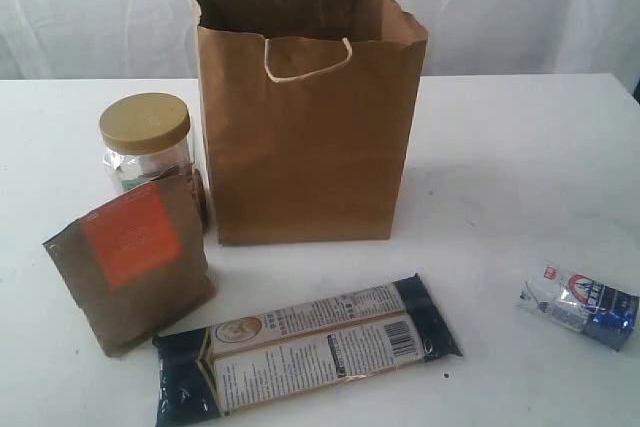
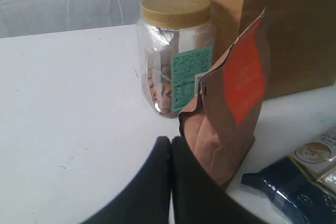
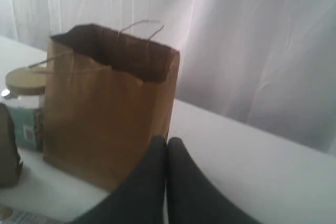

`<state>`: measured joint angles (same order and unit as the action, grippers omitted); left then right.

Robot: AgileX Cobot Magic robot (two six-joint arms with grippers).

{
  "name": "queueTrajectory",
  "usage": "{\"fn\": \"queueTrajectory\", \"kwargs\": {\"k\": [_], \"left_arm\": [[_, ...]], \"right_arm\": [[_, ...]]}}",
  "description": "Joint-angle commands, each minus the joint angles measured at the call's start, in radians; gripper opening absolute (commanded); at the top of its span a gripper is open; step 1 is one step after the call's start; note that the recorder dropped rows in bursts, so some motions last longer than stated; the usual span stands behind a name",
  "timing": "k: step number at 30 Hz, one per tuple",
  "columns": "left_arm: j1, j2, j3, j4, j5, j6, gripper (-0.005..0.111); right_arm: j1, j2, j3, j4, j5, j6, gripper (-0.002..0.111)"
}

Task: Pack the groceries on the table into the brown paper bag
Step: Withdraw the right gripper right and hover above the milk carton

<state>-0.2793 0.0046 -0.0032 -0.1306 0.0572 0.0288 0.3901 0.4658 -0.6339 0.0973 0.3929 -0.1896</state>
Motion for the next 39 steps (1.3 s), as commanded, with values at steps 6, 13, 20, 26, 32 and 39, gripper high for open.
{"fn": "queueTrajectory", "kwargs": {"k": [6, 13, 20, 26, 32, 39], "left_arm": [[-0.001, -0.005, 0.003, -0.003, -0.003, -0.003, 0.000], [-0.001, -0.005, 0.003, -0.003, -0.003, -0.003, 0.000], [-0.001, -0.005, 0.003, -0.003, -0.003, -0.003, 0.000], [-0.001, -0.005, 0.003, -0.003, -0.003, -0.003, 0.000], [-0.001, -0.005, 0.003, -0.003, -0.003, -0.003, 0.000], [-0.001, -0.005, 0.003, -0.003, -0.003, -0.003, 0.000]], "right_arm": [[-0.003, -0.007, 0.010, -0.075, 0.135, 0.012, 0.000], [-0.003, -0.029, 0.121, -0.135, 0.000, 0.012, 0.000], [-0.003, -0.089, 0.302, -0.135, -0.112, 0.012, 0.000], [-0.028, -0.241, 0.462, -0.108, -0.110, 0.012, 0.000], [-0.107, -0.379, 0.556, -0.097, -0.122, 0.012, 0.000], [-0.225, -0.466, 0.623, -0.097, -0.136, 0.012, 0.000]]}}
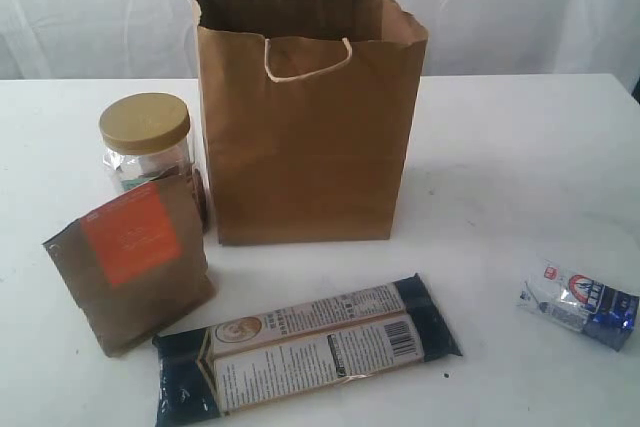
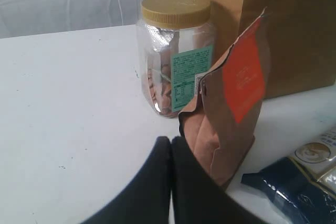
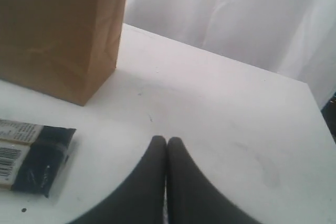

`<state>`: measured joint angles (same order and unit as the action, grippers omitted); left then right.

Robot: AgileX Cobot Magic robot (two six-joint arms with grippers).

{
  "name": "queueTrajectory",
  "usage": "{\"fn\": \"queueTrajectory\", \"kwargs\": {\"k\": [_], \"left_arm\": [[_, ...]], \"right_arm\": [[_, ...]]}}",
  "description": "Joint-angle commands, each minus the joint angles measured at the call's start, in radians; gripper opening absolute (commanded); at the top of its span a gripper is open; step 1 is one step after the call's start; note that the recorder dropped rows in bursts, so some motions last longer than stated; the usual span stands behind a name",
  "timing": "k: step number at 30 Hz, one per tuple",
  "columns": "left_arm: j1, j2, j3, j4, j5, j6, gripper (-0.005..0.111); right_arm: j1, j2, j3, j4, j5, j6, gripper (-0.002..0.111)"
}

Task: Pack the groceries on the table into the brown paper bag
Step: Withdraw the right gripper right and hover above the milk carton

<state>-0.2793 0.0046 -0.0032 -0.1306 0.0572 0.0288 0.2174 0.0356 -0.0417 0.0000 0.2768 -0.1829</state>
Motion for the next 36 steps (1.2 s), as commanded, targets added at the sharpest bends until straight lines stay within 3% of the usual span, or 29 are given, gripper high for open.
{"fn": "queueTrajectory", "kwargs": {"k": [1, 8, 36], "left_arm": [[-0.001, -0.005, 0.003, -0.003, -0.003, -0.003, 0.000], [-0.001, -0.005, 0.003, -0.003, -0.003, -0.003, 0.000], [-0.001, -0.005, 0.003, -0.003, -0.003, -0.003, 0.000]], "right_arm": [[-0.063, -0.036, 0.039, 0.000, -0.020, 0.005, 0.000], [-0.118, -0.036, 0.042, 0.000, 0.007, 0.005, 0.000], [-0.118, -0.036, 0.042, 0.057, -0.005, 0.005, 0.000]]}}
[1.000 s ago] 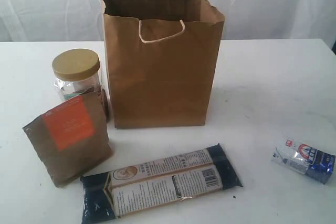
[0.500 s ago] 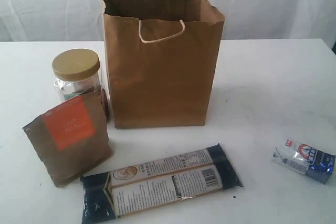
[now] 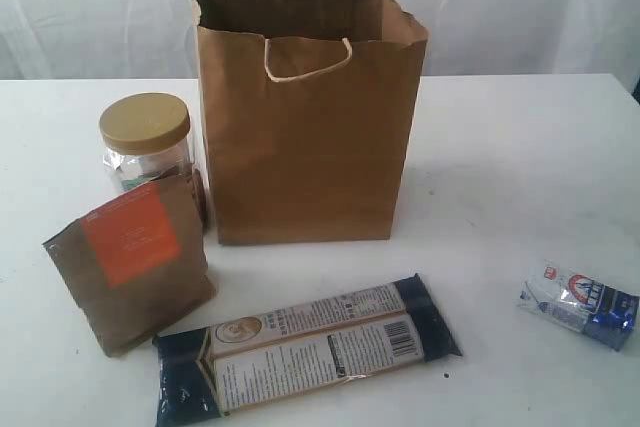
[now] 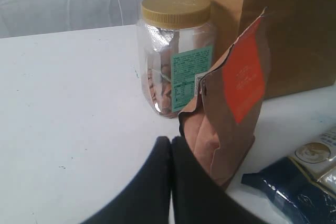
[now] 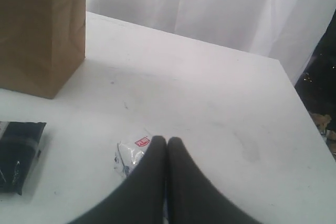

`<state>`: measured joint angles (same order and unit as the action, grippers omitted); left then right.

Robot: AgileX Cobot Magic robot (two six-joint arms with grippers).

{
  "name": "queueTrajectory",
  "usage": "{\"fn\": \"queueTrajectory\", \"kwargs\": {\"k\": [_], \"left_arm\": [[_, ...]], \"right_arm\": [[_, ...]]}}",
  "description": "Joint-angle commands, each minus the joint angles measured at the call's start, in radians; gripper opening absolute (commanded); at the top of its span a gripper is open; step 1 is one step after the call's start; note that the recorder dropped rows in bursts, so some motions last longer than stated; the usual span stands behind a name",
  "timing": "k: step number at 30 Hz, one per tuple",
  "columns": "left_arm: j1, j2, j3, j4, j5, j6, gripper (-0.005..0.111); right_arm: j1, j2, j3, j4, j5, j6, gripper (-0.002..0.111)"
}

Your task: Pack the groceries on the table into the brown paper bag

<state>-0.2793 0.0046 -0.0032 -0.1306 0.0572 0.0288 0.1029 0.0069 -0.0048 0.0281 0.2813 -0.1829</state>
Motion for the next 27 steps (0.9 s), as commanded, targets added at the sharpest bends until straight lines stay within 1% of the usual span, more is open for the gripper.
{"fn": "queueTrajectory", "kwargs": {"k": [1, 10, 23, 27], "left_arm": [[-0.001, -0.005, 0.003, -0.003, -0.003, -0.003, 0.000], [-0.001, -0.005, 0.003, -0.003, -0.003, -0.003, 0.000], [-0.001, -0.005, 0.003, -0.003, -0.003, -0.003, 0.000], [-0.001, -0.005, 0.003, -0.003, -0.003, -0.003, 0.000]], "right_arm": [[-0.004, -0.007, 0.005, 0.031, -0.015, 0.005, 0.000], [-0.004, -0.007, 0.005, 0.185, -0.017, 0.005, 0.000], [-0.004, -0.007, 0.005, 0.155, -0.019, 0.005, 0.000], [-0.004, -0.007, 0.005, 0.101, -0.072, 0.058, 0.000]]}}
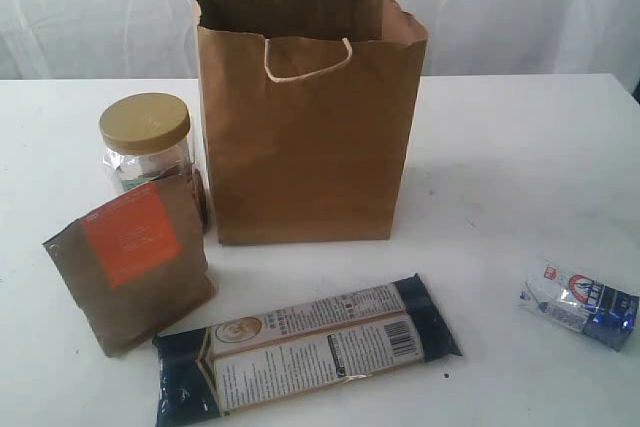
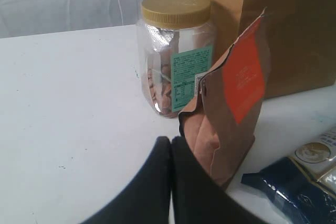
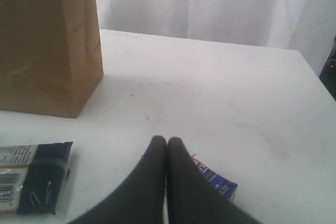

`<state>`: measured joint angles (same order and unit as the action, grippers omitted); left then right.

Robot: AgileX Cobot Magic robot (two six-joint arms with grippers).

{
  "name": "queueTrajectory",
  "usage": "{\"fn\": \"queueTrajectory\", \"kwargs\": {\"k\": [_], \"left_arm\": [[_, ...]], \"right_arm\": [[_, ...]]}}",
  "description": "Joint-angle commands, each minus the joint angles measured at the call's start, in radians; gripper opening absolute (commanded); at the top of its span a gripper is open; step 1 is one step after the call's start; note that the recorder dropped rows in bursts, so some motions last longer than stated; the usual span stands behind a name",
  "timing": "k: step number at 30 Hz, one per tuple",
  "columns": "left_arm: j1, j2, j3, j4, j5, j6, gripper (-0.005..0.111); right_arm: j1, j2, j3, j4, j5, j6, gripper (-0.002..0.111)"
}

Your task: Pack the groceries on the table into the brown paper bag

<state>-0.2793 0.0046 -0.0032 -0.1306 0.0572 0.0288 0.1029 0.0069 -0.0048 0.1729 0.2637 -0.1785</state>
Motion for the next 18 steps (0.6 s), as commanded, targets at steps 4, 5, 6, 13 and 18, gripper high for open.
{"fn": "queueTrajectory", "kwargs": {"k": [4, 5, 6, 13, 18], "left_arm": [[-0.001, -0.005, 0.003, -0.003, -0.003, -0.003, 0.000], [-0.001, -0.005, 0.003, -0.003, -0.003, -0.003, 0.000], [-0.001, -0.005, 0.003, -0.003, -0.003, -0.003, 0.000], [-0.001, -0.005, 0.003, -0.003, -0.003, -0.003, 0.000], [-0.001, -0.005, 0.003, -0.003, -0.003, -0.003, 0.000]], "right_arm": [[-0.004, -0.007, 0.005, -0.079, -0.063, 0.103, 0.000], [-0.004, -0.007, 0.005, -0.097, -0.063, 0.129, 0.000], [-0.004, -0.007, 0.005, -0.115, -0.063, 0.147, 0.000], [-0.004, -0.007, 0.005, -0.142, -0.042, 0.192, 0.000], [-0.004, -0.007, 0.005, -0.142, -0.042, 0.192, 0.000]]}}
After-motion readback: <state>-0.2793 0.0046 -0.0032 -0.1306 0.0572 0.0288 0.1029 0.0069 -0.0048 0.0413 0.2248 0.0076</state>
